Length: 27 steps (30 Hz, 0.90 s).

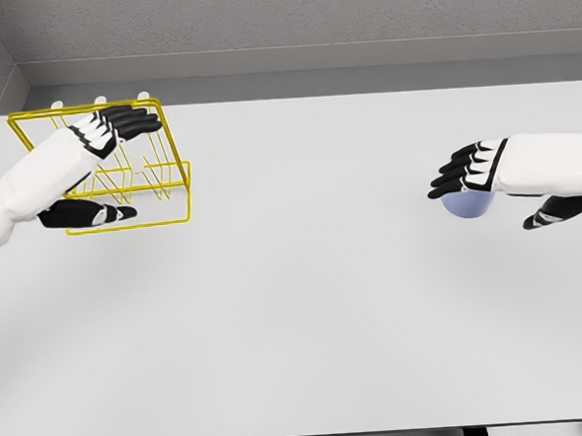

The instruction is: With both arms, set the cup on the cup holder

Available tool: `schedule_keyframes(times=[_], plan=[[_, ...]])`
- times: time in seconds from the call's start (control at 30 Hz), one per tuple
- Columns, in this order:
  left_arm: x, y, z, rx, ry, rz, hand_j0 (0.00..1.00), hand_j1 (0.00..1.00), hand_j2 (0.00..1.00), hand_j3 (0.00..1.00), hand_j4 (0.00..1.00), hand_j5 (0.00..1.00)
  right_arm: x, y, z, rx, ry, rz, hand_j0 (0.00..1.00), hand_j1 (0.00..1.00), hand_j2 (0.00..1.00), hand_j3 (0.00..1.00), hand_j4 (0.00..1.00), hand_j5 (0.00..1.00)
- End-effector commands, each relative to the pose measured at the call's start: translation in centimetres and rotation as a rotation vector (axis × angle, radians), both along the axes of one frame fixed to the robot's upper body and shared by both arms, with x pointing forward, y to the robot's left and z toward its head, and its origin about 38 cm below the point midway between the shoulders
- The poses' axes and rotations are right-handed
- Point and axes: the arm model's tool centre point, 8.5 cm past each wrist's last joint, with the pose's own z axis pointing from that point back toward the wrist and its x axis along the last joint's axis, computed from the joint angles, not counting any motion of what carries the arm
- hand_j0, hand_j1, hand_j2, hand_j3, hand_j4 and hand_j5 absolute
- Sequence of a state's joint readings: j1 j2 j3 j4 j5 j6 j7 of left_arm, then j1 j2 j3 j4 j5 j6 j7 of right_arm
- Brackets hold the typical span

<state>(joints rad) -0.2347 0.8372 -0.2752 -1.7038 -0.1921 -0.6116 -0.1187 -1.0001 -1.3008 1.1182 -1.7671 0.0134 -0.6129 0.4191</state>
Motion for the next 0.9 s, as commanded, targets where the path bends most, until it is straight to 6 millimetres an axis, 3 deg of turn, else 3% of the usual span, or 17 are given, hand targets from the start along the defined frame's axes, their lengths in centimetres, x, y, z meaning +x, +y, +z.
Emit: schedule_keyframes(times=[0.0, 0.13, 0.17, 0.2, 0.3, 0.4, 0.57, 0.67, 0.87], plan=[[-0.1, 0.2, 0.3, 0.0, -0.004, 0.0, 1.0, 1.0, 1.0, 1.0, 1.0, 1.0, 0.0, 0.0, 0.0, 0.005, 0.004, -0.003, 1.0, 1.0, 1.0, 1.0, 1.0, 1.0], [-0.3, 0.1, -0.3, -0.004, 0.013, 0.001, 1.0, 1.0, 1.0, 1.0, 1.0, 1.0, 0.2, 0.1, -0.1, -0.043, -0.032, 0.011, 1.0, 1.0, 1.0, 1.0, 1.0, 1.0], [-0.5, 0.2, -0.8, -0.003, 0.025, 0.002, 1.0, 1.0, 1.0, 1.0, 1.0, 1.0, 0.8, 0.5, 0.9, -0.093, -0.101, 0.03, 1.0, 1.0, 1.0, 1.0, 1.0, 1.0], [-0.8, 0.2, -1.3, -0.003, 0.039, 0.002, 1.0, 1.0, 1.0, 1.0, 1.0, 1.0, 1.3, 1.9, 1.0, -0.099, -0.13, 0.067, 1.0, 1.0, 1.0, 1.0, 1.0, 1.0], [-1.6, -0.3, -2.4, -0.038, 0.075, -0.01, 1.0, 1.0, 1.0, 1.0, 1.0, 1.0, 2.3, 3.2, 1.5, -0.081, -0.151, 0.089, 1.0, 1.0, 1.0, 1.0, 1.0, 1.0], [-1.6, -0.1, -2.4, -0.042, 0.08, -0.008, 1.0, 1.0, 1.0, 1.0, 1.0, 1.0, 5.0, 2.8, -0.8, -0.108, -0.087, 0.044, 1.0, 1.0, 1.0, 1.0, 1.0, 1.0], [-1.6, 0.0, -2.2, -0.047, 0.075, -0.007, 1.0, 1.0, 1.0, 1.0, 1.0, 1.0, 6.0, 1.4, -1.2, -0.125, -0.082, -0.006, 1.0, 1.0, 1.0, 1.0, 1.0, 1.0], [-2.8, -0.4, -3.0, -0.219, 0.184, -0.04, 1.0, 1.0, 1.0, 1.0, 1.0, 1.0, 7.5, -0.2, -1.6, -0.143, -0.08, -0.07, 1.0, 1.0, 1.0, 1.0, 1.0, 1.0], [-4.0, -2.3, -3.7, -0.354, 0.294, -0.115, 1.0, 1.0, 1.0, 1.0, 1.0, 1.0, 8.7, -0.9, -1.7, -0.147, -0.081, -0.108, 1.0, 1.0, 1.0, 1.0, 1.0, 1.0]])
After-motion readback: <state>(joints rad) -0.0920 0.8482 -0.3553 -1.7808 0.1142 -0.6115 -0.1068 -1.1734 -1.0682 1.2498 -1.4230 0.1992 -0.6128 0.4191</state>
